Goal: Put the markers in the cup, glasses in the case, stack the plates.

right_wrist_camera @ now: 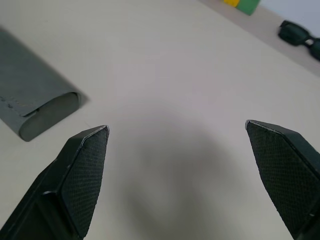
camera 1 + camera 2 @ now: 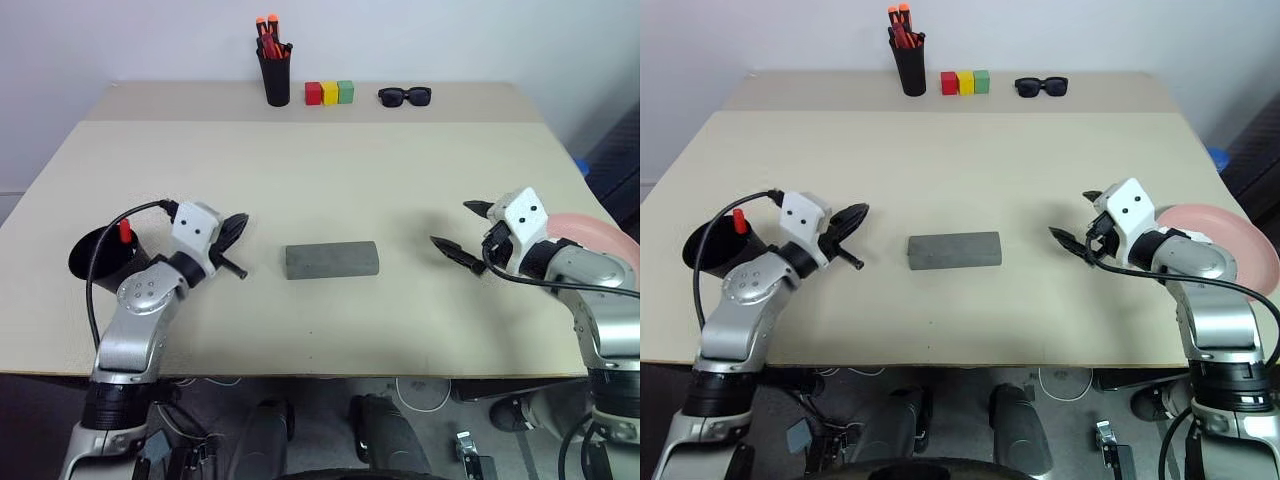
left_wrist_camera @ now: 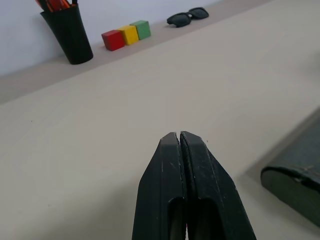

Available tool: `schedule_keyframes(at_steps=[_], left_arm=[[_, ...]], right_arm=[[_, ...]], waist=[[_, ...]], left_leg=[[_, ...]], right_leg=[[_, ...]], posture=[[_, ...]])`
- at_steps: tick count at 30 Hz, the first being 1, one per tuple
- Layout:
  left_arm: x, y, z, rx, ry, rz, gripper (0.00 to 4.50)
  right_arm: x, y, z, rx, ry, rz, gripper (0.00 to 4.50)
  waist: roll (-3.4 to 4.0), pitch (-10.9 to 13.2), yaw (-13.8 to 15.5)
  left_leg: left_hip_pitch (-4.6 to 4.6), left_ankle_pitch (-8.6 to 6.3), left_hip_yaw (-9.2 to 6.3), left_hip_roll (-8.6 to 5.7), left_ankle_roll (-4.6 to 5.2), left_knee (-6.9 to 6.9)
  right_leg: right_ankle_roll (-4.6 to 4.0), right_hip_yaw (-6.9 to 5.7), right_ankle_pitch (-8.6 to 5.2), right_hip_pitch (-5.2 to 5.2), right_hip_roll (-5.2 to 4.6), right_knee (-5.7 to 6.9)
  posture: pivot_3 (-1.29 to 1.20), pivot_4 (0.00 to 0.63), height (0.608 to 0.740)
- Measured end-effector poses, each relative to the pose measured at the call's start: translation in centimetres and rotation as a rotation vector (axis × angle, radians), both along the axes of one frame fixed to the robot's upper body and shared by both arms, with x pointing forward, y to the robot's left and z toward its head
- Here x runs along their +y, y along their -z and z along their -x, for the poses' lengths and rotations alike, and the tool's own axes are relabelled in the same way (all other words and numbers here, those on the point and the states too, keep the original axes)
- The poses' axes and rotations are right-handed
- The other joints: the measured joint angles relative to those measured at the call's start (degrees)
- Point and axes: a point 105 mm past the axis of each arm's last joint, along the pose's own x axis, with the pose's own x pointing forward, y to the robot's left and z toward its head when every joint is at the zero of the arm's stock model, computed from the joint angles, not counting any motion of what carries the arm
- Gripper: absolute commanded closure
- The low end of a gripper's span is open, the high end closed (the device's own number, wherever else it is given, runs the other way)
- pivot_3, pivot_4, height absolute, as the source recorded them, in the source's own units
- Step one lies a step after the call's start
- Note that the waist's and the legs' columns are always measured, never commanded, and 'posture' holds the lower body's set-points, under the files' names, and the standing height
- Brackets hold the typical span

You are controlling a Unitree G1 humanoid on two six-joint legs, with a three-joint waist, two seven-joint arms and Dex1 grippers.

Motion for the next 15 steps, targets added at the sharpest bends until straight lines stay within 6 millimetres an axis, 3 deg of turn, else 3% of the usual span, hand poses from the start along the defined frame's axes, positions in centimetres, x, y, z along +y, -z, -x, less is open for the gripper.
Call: schedule_keyframes(at_steps=[11,15], left_arm=[[-0.1,-0.2,1.7,0.064,0.008,-0.013,4.50],[1.2,0.0,2.4,0.090,-0.018,-0.028,4.50]], right_arm=[[0.4,1.4,-0.6,0.069,-0.036,-0.030,0.04],[0.6,1.9,-0.5,0.100,-0.066,-0.027,0.04]], waist=[[0.00,0.00,-0.22],[0.00,0.00,-0.26]], left_leg=[[0.02,0.00,0.00,0.02,0.00,-0.08],[0.02,0.00,0.00,0.03,0.00,-0.08]], right_leg=[[0.00,0.00,0.00,-0.04,0.04,0.02],[-0.01,0.00,-0.01,-0.04,0.05,0.02]], posture=[[0.00,0.150,0.740],[0.00,0.150,0.740]])
